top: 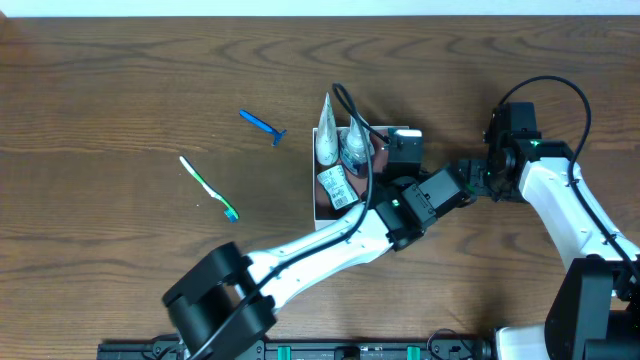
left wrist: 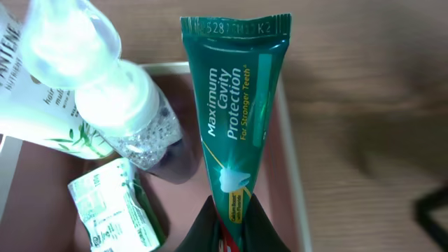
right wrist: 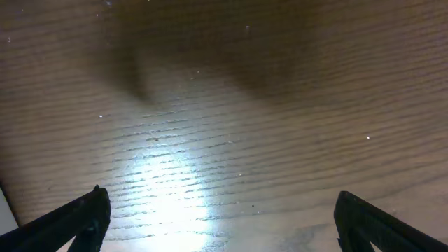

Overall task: Pack container
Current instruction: 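Carry the toothpaste over the box and lower it inside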

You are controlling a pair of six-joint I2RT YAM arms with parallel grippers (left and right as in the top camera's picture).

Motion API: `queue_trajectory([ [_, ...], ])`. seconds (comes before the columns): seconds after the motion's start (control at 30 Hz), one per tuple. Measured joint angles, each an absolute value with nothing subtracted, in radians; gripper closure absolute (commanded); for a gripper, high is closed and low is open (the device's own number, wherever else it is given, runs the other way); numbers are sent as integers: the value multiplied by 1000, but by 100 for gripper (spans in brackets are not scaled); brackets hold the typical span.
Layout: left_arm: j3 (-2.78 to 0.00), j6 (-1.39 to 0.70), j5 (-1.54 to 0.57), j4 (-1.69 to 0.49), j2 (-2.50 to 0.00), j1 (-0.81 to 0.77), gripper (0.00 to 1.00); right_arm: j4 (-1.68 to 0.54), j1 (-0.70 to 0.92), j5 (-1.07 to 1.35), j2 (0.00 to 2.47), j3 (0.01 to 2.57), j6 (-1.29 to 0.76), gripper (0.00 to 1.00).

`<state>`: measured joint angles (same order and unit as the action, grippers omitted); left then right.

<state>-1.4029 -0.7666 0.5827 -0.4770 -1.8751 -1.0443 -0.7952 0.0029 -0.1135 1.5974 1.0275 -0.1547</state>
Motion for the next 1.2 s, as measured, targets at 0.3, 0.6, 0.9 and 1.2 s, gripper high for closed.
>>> queue_trajectory([
  [0.3,-1403,-767,611,-474,-1961,-1008,94,-796,3,-113,1597,1028,-155,1],
  [0.6,-1403,-770,613,-473,-2009,-997,83,-795,3,-113,1597,1028,-155,1],
  [0.9,-1403,-775,613,-466,-2012,-996,77,-795,3,-113,1597,1028,-155,1],
  [1.2,-1403,-688,617,-397,-2012,-996,73,-796,3,-113,1597,1028,-155,1],
])
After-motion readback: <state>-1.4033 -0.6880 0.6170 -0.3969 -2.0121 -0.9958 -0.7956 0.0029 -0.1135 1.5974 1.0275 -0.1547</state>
